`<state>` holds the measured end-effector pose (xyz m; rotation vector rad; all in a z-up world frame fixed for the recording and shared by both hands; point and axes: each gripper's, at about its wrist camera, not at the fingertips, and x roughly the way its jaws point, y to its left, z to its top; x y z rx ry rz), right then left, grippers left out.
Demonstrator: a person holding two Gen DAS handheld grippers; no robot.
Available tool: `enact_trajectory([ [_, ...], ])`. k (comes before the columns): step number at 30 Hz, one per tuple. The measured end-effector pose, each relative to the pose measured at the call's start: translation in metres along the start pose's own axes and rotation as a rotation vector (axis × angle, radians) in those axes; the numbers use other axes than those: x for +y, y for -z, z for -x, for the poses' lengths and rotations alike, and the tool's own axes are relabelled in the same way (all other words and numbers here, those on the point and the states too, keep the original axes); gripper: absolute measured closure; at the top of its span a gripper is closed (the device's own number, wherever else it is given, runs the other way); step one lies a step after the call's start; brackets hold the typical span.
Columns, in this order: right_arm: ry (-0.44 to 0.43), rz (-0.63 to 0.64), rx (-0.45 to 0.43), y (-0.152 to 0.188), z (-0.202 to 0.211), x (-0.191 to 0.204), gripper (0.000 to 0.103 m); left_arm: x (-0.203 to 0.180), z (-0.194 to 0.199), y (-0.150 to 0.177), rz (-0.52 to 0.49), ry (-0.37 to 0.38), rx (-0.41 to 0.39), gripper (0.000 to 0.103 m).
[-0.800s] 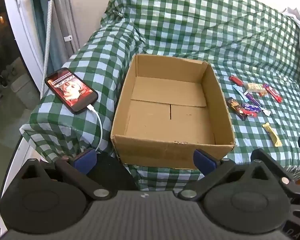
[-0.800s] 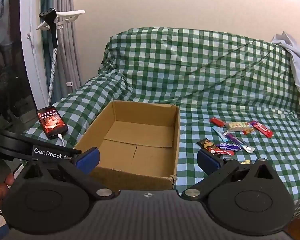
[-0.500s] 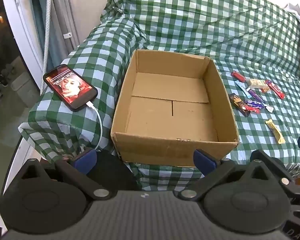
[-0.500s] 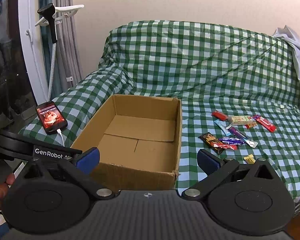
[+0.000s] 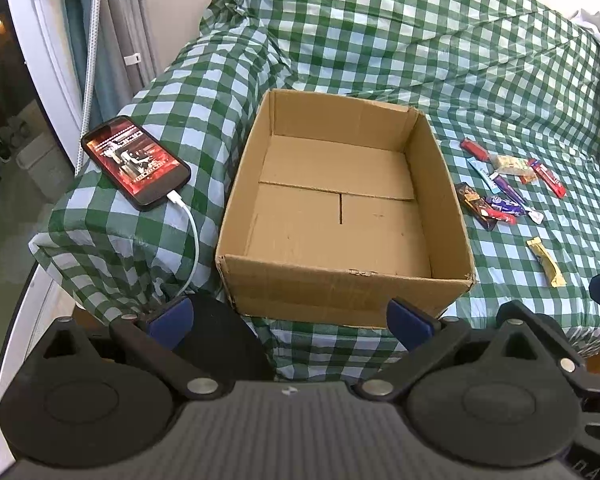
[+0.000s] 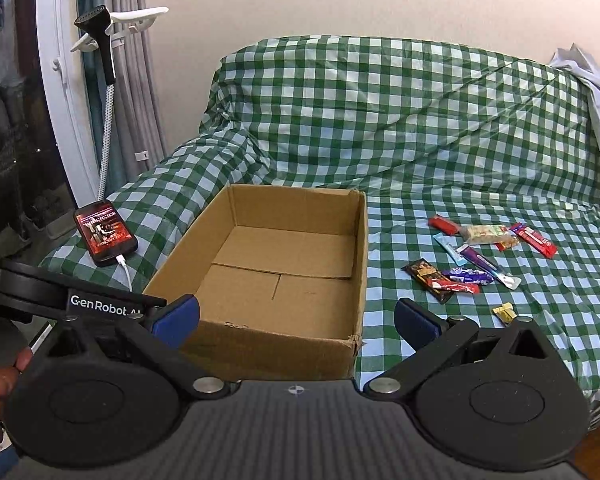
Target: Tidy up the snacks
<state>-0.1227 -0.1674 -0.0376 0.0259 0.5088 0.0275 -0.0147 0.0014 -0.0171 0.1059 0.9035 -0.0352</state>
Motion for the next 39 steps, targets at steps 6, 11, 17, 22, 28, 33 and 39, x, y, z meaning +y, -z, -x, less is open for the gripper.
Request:
enact_trajectory([
  [6,-0.004,-0.002,0.005,0.002,-0.004,0.001,0.000,-0.001,-0.003,0.001,-0.005,-0.014,0.016,0.000],
  [11,-0.020,-0.023,0.021,0.003,-0.010,-0.001,0.000,-0.003,-0.009,0.000,-0.010,-0.024,0.042,0.000],
  [17,-0.026,-0.029,0.045,0.004,-0.020,-0.008,0.000,-0.006,-0.019,-0.002,-0.025,-0.045,0.045,0.000],
  [22,-0.034,-0.036,0.076,0.004,-0.029,-0.014,0.000,-0.010,-0.028,-0.006,-0.035,-0.057,0.063,0.000],
  [28,-0.045,-0.059,0.123,0.004,-0.039,-0.022,0.000,-0.016,-0.038,-0.009,-0.053,-0.072,0.093,0.000],
  [33,-0.051,-0.103,0.155,0.003,-0.050,-0.034,0.000,-0.023,-0.044,-0.012,-0.080,-0.089,0.113,0.000],
  [39,-0.043,-0.169,0.166,0.006,-0.060,-0.056,0.000,-0.044,-0.052,-0.019,-0.124,-0.108,0.133,0.000],
])
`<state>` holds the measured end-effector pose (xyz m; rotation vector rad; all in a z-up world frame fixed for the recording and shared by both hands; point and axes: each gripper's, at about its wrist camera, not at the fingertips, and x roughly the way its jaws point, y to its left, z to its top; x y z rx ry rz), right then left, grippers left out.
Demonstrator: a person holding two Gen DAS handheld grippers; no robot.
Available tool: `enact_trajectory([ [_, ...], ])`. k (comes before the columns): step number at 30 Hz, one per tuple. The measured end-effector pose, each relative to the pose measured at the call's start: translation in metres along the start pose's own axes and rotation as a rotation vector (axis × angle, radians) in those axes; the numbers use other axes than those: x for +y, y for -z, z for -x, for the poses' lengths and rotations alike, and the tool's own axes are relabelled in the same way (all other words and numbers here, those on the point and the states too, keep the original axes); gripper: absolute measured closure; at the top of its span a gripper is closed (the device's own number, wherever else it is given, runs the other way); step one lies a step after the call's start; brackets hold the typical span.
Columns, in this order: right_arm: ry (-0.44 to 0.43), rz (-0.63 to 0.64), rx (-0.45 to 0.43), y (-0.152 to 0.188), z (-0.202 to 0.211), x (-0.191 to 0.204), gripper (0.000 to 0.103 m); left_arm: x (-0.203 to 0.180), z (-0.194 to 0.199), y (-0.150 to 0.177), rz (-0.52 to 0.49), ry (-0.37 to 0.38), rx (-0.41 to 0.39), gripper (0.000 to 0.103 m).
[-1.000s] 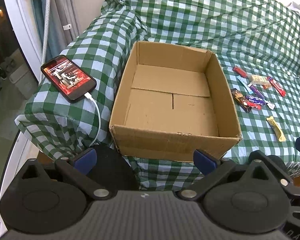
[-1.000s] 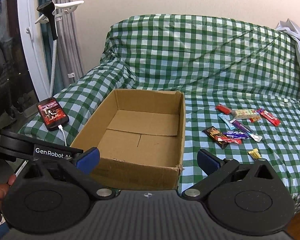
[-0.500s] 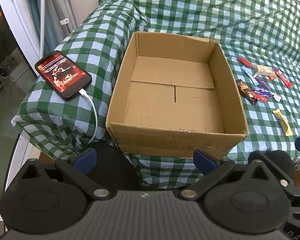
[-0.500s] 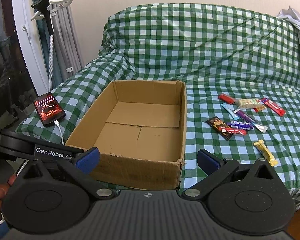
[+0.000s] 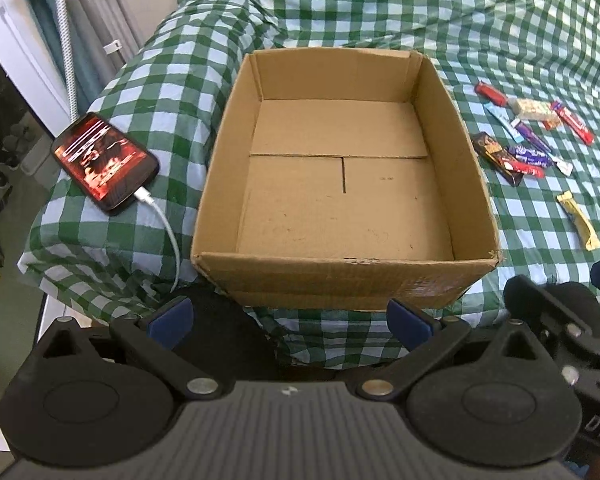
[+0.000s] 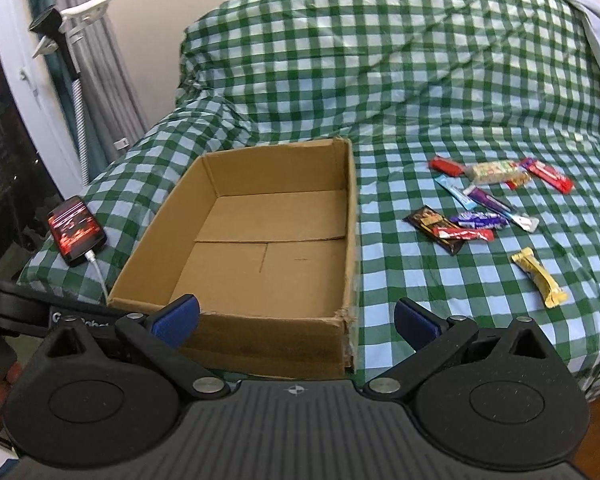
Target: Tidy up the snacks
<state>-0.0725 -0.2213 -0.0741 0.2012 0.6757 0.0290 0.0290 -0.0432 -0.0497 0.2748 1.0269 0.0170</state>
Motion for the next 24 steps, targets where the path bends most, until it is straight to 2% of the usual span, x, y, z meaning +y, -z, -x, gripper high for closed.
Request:
enact_trajectory([
  [5,0.025,-0.066,-0.005,-0.005,-0.004,-0.029,0.000,-0.026,-0.003,-0.011,-0.044,-0.005,0.016,0.000],
  [13,0.105,-0.202,-0.038,-0.013,-0.011,-0.104,0.000,-0.084,-0.008,-0.033,-0.142,0.032,0.046,0.000],
  [18,0.280,-0.260,-0.089,-0.018,-0.023,-0.173,0.000,-0.126,-0.012,-0.057,-0.201,0.074,0.040,0.000],
  [21,0.364,-0.293,-0.046,-0.015,-0.052,-0.226,0.000,-0.151,-0.015,-0.075,-0.226,0.111,0.037,0.000],
  [24,0.403,-0.309,0.022,-0.010,-0.086,-0.266,0.000,-0.175,-0.025,-0.096,-0.227,0.160,0.053,0.000],
])
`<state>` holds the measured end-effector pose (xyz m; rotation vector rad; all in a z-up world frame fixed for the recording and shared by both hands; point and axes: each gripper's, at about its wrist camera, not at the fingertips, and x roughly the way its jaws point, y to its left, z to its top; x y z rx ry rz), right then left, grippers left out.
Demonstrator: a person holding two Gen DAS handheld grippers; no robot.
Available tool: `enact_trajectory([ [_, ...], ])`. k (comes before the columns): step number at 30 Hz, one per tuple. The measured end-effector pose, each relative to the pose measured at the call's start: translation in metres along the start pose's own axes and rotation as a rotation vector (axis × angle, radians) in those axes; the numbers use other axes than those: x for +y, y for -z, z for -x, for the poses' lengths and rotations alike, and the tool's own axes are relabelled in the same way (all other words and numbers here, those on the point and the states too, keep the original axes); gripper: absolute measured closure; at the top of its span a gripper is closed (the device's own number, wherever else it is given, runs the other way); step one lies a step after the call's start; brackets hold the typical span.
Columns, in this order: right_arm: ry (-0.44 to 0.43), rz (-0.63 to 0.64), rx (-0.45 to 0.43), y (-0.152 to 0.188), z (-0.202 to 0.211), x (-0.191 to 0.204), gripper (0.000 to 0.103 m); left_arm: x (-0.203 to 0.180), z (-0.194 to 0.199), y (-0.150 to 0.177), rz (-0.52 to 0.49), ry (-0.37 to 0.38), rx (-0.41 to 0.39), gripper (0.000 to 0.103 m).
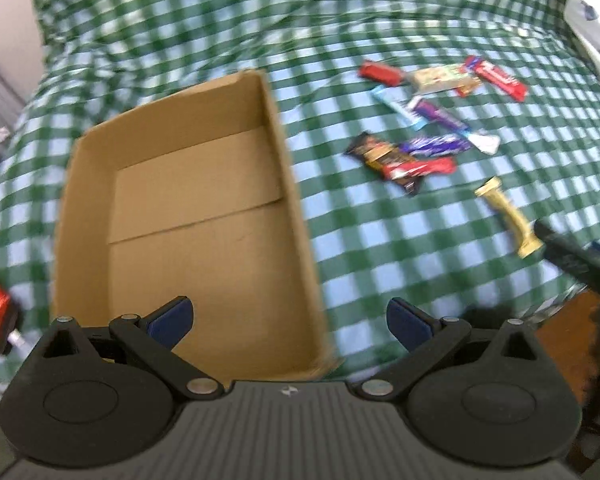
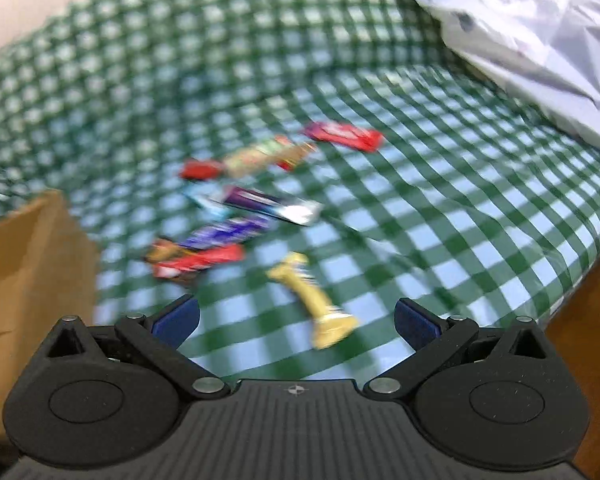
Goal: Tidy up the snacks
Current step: 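Grasp the dark brown biscuit pack with the left tool while the right tool grasps the yellow bar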
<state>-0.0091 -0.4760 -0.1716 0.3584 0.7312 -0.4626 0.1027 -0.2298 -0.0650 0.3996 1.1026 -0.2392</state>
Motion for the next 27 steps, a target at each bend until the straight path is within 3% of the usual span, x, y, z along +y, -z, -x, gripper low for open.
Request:
enact_trajectory([
  [5,0.008,0.071,0.125,-0.005,-0.069,-0.008,0.001,-0.031,-0.031,-0.047,-0.012,0.039,0.023,0.000],
  [8,-0.002,0.110,0.155,-0.008,-0.099,-0.001,0.001,-0.050,-0.059,-0.074,-0.009,0.048,0.040,0.000],
  [12,0.005,0.153,0.194,-0.008,-0.122,0.000,0.001,-0.082,-0.100,-0.105,-0.109,0.053,0.045,0.000],
  [14,0.018,0.179,0.200,-0.006,-0.127,0.000,0.001,-0.090,-0.128,-0.121,-0.114,0.038,0.100,0.000],
  [19,0.007,0.159,0.188,-0.008,-0.132,-0.008,0.000,-0.075,-0.182,-0.156,0.191,0.005,0.173,0.000],
  [22,0.012,0.155,0.181,-0.009,-0.134,-0.007,0.000,-0.068,-0.213,-0.167,0.344,0.026,0.236,0.000],
  [27,0.024,0.159,0.171,-0.009,-0.139,-0.002,0.000,-0.079,-0.256,-0.171,0.374,0.047,0.341,0.000],
])
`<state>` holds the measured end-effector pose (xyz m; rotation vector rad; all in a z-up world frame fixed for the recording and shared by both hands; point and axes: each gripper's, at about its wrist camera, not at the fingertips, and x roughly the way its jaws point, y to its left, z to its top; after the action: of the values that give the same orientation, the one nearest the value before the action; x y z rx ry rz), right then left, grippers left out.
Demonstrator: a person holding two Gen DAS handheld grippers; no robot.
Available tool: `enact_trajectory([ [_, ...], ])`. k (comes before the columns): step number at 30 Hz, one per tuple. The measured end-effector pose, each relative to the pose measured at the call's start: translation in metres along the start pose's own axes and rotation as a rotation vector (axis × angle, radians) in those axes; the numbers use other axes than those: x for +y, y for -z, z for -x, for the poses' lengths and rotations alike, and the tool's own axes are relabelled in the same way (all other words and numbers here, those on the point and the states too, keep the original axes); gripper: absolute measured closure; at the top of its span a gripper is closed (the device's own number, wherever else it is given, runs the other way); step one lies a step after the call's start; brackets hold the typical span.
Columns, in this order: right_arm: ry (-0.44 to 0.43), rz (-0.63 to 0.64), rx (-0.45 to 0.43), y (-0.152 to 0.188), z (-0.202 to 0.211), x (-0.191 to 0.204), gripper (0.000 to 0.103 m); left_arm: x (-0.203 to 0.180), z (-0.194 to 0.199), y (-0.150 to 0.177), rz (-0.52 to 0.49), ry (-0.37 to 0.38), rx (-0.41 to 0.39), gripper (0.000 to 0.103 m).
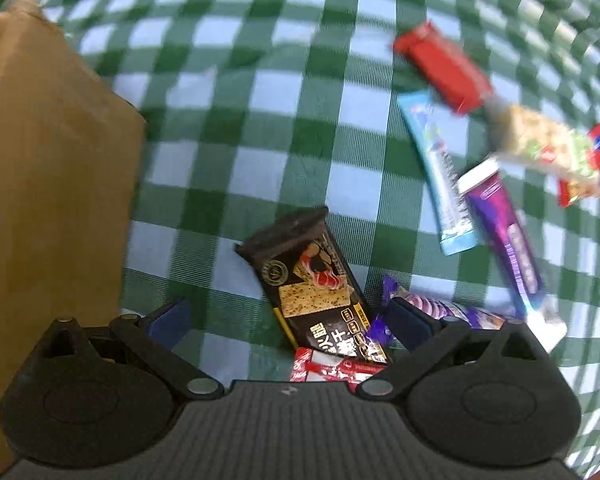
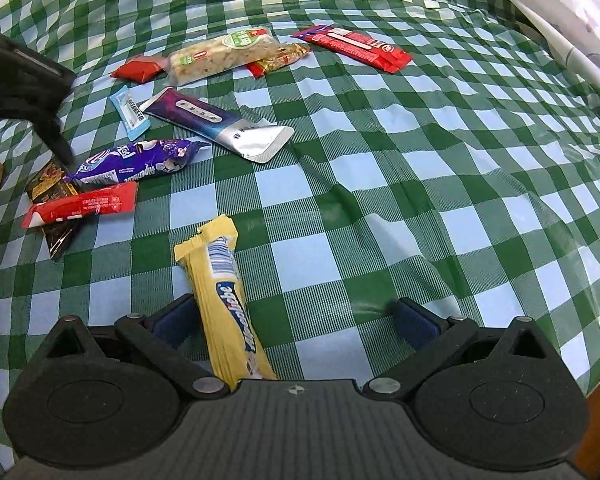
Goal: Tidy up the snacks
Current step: 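Grasp the dark brown biscuit pack with the left tool while the right tool grasps the yellow bar, then carry both snacks over the box and open both tools to drop them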
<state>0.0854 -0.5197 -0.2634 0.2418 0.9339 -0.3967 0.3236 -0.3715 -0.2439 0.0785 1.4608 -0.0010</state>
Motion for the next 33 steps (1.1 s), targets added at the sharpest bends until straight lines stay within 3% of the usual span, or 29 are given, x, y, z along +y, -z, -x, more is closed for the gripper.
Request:
enact_trajectory([
  [1,0.003,0.005,-0.001,0.000,0.000,0.001,0.000,-0.002,-0.005,0.000,-0.007,-0.007,0.011,0.003],
  [3,-0.007,0.021,-0.008,0.002,0.003,0.002,0.003,-0.003,-0.006,0.004,-0.021,0.001,-0.005,0.033],
  [5,-0.027,0.058,-0.046,0.006,0.011,0.004,0.023,-0.008,0.004,0.009,-0.068,0.007,-0.052,0.060],
  [7,-0.037,0.112,-0.077,0.009,0.020,0.012,0.073,-0.012,0.010,0.011,-0.119,-0.005,-0.070,0.060],
  [8,-0.030,0.132,-0.082,0.010,0.022,0.015,0.084,-0.013,0.013,0.011,-0.124,-0.006,-0.081,0.060],
  [9,-0.030,0.136,-0.086,0.010,0.024,0.016,0.087,-0.012,0.018,0.013,-0.132,-0.010,-0.101,0.060],
  [16,-0.031,0.030,-0.220,-0.009,0.071,0.000,0.088,0.011,0.108,0.043,-0.225,0.063,-0.367,0.060],
  [21,-0.094,0.010,-0.314,-0.018,0.125,0.012,0.088,0.039,0.193,0.092,-0.268,0.144,-0.513,0.060],
  [27,-0.248,0.048,-0.307,0.008,0.178,0.059,0.088,0.120,0.242,0.161,-0.262,0.189,-0.574,0.060],
  [33,-0.379,0.129,-0.273,0.051,0.231,0.118,0.088,0.217,0.258,0.231,-0.196,0.125,-0.607,0.060],
])
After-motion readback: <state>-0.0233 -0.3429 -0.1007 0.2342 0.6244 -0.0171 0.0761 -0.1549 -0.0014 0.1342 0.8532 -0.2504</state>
